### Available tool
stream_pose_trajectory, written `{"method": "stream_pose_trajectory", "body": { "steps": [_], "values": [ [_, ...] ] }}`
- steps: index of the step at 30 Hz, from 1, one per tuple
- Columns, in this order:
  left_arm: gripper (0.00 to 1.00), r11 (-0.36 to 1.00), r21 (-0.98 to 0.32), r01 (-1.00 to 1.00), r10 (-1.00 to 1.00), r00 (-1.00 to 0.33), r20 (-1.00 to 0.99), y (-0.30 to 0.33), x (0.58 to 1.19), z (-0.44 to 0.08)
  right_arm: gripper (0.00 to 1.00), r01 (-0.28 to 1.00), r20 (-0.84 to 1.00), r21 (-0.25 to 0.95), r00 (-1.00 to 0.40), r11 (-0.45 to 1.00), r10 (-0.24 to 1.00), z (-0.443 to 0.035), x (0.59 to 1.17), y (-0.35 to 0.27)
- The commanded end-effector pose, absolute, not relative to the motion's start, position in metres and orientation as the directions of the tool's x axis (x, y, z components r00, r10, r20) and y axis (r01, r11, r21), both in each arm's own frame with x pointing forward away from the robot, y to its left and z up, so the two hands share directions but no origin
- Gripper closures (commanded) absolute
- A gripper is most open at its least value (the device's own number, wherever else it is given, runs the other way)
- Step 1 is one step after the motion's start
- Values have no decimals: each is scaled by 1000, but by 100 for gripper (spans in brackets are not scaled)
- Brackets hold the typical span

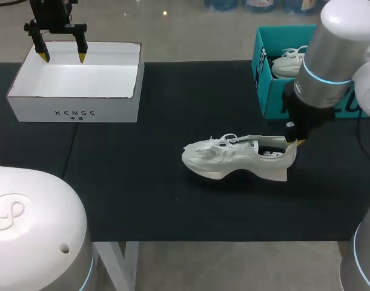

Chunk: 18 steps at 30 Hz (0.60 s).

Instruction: Take the shoe out of the shoebox, open the shoe tongue, remove and reinsert the insole, then place the shoe into the shoebox

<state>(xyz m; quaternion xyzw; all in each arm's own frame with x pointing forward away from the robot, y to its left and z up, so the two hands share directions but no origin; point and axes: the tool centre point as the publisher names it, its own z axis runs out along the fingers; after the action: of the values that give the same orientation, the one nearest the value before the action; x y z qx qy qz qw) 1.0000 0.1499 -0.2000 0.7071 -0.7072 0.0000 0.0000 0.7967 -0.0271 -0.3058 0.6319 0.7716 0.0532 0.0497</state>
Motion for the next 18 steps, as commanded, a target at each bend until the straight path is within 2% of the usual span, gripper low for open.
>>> {"method": "stream_pose_trajectory", "body": {
  "steps": [1, 18],
  "values": [
    [0, 0, 0, -1000, -1000, 0, 0, 150, 1000, -200, 100, 971, -7, 134, -200, 199, 980, -318, 806, -16],
    [0, 0, 0, -1000, -1000, 0, 0, 150, 1000, -200, 100, 965, -1, 132, -230, 228, 973, -344, 823, -5]
  ]
}}
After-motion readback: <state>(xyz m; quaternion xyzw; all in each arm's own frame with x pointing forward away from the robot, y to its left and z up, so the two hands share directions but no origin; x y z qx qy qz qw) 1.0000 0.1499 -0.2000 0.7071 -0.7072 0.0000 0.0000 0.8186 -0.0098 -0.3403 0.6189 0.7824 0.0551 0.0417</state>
